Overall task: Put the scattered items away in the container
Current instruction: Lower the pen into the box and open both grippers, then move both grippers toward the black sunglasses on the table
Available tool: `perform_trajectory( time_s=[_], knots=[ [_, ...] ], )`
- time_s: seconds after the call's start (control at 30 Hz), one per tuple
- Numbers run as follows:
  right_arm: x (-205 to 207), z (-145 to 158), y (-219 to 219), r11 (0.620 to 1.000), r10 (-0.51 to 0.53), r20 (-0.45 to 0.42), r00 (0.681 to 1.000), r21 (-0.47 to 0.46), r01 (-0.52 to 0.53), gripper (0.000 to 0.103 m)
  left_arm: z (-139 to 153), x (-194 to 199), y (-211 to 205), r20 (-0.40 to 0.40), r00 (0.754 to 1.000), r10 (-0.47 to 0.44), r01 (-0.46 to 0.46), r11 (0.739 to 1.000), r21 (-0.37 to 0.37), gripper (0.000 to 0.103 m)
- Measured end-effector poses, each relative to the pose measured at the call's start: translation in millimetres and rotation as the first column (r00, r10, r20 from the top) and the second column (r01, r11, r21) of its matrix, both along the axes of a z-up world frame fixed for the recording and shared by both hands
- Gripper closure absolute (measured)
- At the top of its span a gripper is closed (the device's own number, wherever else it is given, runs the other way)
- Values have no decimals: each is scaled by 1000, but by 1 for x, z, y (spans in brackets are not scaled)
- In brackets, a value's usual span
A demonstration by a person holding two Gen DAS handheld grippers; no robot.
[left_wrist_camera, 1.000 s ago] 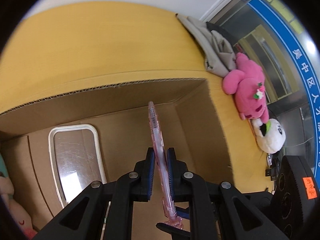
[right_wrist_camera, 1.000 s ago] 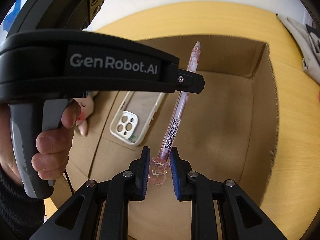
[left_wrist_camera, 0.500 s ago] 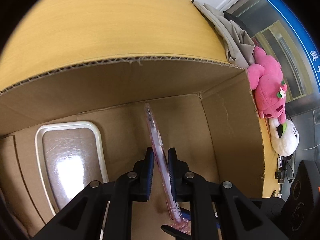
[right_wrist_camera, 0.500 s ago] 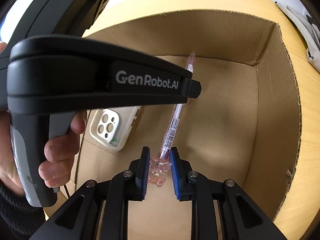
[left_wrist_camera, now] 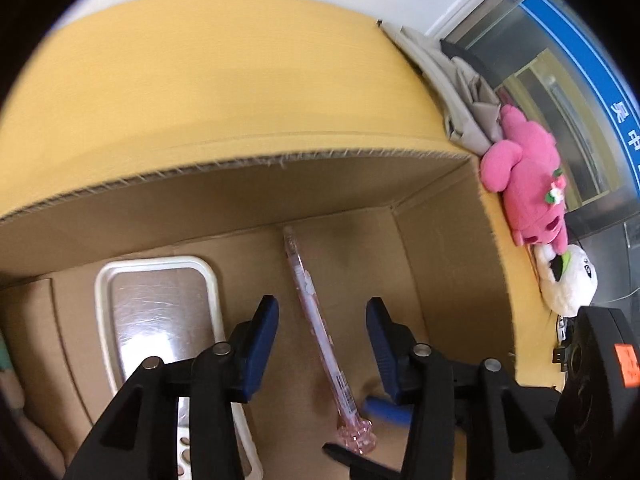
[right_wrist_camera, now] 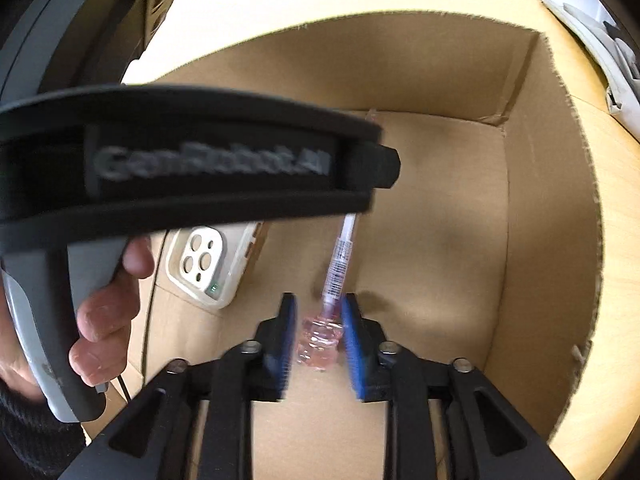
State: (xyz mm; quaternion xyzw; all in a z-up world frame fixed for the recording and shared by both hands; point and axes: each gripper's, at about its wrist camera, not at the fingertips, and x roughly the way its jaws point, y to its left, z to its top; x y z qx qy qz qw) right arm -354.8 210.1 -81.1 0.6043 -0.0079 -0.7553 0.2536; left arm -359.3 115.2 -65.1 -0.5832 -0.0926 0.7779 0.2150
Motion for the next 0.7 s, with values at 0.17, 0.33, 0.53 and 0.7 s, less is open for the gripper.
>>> perform_trajectory(
  time_s=[0.17, 0.33, 0.53, 0.7],
  knots=[
    [12, 30, 6, 1000, -9, -81, 997, -14, 8, 30, 39, 28, -12, -92, 996, -2, 2, 1000, 2, 57],
    [54, 80, 21, 995, -6, -178, 984, -96, -11, 19, 96, 84, -38, -228, 973, 22, -21, 1000, 9, 52],
    [140, 132, 37, 993, -6, -337, 941, -112, -34, 3, 168, 193, -79, -430, 899, 84, -81, 996, 24, 29],
    [221, 124, 18, 985, 33, -371, 928, -146, -93, 0, 166, 293, -104, -497, 860, 113, -137, 991, -11, 25]
  ],
)
